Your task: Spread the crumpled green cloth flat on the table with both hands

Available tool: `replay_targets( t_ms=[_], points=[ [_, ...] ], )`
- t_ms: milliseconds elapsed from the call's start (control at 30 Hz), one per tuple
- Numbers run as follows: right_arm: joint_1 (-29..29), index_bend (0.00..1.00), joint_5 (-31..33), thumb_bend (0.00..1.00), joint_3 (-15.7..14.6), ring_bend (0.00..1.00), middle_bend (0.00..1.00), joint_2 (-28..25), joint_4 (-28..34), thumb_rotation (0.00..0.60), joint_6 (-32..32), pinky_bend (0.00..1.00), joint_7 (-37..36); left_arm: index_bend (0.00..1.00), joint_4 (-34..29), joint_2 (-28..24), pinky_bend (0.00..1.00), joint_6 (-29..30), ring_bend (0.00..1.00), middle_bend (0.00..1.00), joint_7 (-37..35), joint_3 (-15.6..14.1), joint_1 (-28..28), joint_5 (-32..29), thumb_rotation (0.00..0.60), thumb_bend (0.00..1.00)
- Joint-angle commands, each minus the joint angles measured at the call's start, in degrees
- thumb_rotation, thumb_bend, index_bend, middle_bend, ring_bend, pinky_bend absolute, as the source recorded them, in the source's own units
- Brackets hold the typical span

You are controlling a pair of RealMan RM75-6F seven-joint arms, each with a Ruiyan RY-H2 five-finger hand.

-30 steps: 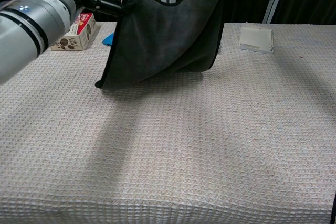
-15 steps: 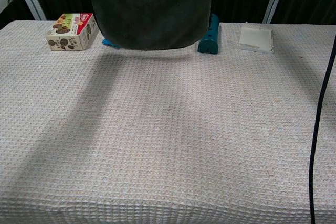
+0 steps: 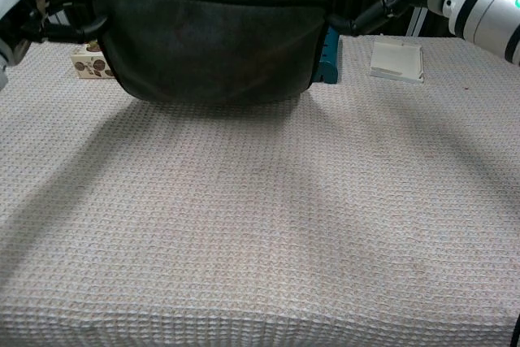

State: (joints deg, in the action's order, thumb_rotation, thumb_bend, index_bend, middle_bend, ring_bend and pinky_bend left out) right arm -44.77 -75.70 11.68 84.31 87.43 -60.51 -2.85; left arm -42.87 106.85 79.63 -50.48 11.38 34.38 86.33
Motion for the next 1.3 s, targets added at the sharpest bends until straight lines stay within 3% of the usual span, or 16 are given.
replay_targets(
  t_ms=[33,300,600,867,1167,1300],
  points=[
    [0.84,0.78,-1.93,0.48,-2.52,0.00,0.19,-1.95,2.71,0.600,1.82,0.00,0.89,0.66,5.14,2.68,0.20,4.32,0.20,0.34,-1.39,-5.33,-3.86,3.94,0.600,0.48],
    [2.00,0.78,-4.79,0.48,-6.66,0.00,0.19,-2.05,4.36,0.600,3.02,0.00,5.55,0.66,12.41,5.18,0.18,7.74,0.20,0.34,1.20,-11.61,-8.25,7.79,0.600,0.48],
    [2.47,0.78,-7.09,0.45,-9.17,0.00,0.19,1.20,1.74,0.600,3.74,0.00,10.21,0.63,15.31,5.84,0.18,7.79,0.18,0.32,6.79,-14.91,-9.14,10.18,0.600,0.48],
    [3.75,0.76,-9.10,0.36,-11.03,0.00,0.19,4.71,-2.02,0.600,2.75,0.00,13.93,0.60,12.88,4.47,0.18,5.39,0.17,0.29,12.83,-16.35,-9.28,10.68,0.600,0.47],
    [5.06,0.73,-10.95,0.18,-12.07,0.00,0.18,8.00,-5.02,0.600,1.64,0.00,14.75,0.50,6.74,1.41,0.17,2.16,0.14,0.24,20.26,-17.42,-9.36,10.70,0.600,0.46],
    [5.31,0.70,-11.37,0.09,-12.21,0.00,0.16,8.68,-5.35,0.600,1.67,0.00,15.47,0.46,3.51,-0.16,0.17,1.05,0.13,0.22,23.45,-17.53,-9.47,10.44,0.600,0.40]
  ],
)
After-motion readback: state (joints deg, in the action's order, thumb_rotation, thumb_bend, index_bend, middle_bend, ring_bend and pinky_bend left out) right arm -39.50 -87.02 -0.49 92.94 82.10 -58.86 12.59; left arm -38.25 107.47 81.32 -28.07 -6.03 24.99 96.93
